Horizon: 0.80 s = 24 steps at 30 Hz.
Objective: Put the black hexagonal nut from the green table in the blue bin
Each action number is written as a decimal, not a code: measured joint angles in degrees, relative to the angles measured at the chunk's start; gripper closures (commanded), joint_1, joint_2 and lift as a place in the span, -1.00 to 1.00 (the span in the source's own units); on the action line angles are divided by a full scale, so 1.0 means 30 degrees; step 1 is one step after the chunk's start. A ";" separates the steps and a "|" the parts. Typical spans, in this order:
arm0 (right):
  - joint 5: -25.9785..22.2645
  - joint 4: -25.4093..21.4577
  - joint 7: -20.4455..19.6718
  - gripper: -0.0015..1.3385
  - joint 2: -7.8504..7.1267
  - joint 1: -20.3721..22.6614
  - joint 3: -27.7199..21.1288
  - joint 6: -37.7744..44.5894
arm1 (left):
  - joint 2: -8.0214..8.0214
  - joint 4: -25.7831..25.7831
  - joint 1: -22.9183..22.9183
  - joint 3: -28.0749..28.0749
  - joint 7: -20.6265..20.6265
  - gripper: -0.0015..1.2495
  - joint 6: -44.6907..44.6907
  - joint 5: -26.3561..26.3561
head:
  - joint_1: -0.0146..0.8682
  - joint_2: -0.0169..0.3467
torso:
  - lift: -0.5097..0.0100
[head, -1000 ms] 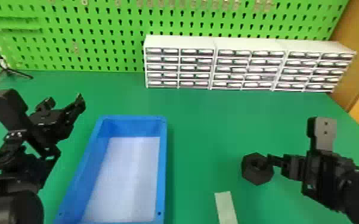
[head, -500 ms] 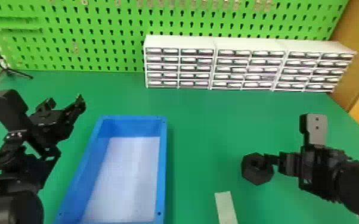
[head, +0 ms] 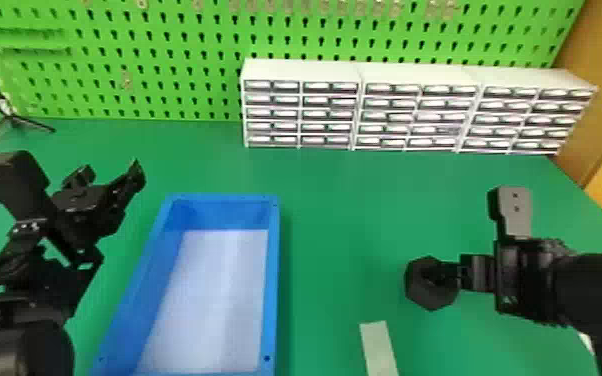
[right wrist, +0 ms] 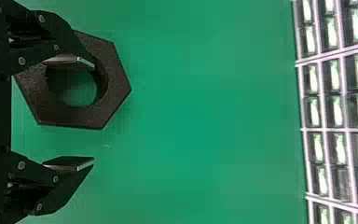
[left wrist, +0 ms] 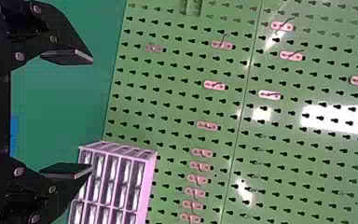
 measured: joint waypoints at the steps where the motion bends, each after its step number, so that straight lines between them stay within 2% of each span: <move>1: 0.0003 0.0097 0.0000 -0.20 -0.0034 -0.0081 0.0068 0.0099 | 0.0000 0.0001 0.0000 -0.0006 0.0000 -0.30 0.0003 0.0000 | 0.60 -0.86 | 0.59; 24: 0.0250 0.2024 0.0000 -0.20 -0.0431 -0.0970 0.0543 -0.0396 | 0.0000 0.0090 -0.0080 -0.0114 0.0000 -0.30 0.0014 0.0057 | 0.60 -0.86 | 0.59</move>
